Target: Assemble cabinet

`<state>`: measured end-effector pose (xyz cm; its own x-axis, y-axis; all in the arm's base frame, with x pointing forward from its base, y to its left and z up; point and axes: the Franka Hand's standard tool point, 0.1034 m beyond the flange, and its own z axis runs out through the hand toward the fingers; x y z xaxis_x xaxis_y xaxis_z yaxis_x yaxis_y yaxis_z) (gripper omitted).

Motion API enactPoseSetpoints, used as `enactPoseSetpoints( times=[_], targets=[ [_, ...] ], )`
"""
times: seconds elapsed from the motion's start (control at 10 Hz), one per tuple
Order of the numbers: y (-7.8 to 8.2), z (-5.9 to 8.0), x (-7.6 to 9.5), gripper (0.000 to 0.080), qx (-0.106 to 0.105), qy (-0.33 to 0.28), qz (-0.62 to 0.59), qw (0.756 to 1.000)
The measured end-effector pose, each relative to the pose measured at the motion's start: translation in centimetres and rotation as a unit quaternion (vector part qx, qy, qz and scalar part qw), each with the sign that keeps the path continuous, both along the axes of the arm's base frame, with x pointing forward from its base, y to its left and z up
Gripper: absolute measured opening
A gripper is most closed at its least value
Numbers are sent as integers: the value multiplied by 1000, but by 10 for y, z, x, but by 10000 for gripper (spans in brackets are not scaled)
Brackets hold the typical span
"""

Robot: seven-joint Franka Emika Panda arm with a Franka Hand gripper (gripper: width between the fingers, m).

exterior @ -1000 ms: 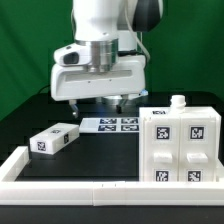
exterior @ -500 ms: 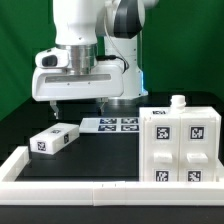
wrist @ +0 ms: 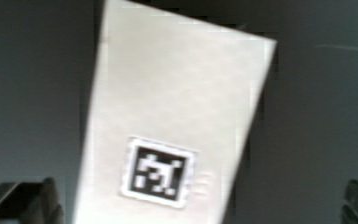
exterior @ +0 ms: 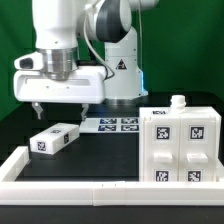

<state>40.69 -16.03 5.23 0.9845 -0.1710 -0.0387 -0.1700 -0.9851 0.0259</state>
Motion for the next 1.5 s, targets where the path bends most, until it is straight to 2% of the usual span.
enactPoseSetpoints(
  times=[0.1,0.4,1.1,1.3,1.5],
  targets=[
    [-7,0,0,797,-1,-5,-24,1000],
    [-1,-2,2,797,2,-9,-112,994],
    [-12,-25,0,797,-19,-16,-57,998],
    [-16,-38,-5,797,-30,-17,-46,998],
    [-17,-43,-9,781,-33,-16,-45,998]
  ],
)
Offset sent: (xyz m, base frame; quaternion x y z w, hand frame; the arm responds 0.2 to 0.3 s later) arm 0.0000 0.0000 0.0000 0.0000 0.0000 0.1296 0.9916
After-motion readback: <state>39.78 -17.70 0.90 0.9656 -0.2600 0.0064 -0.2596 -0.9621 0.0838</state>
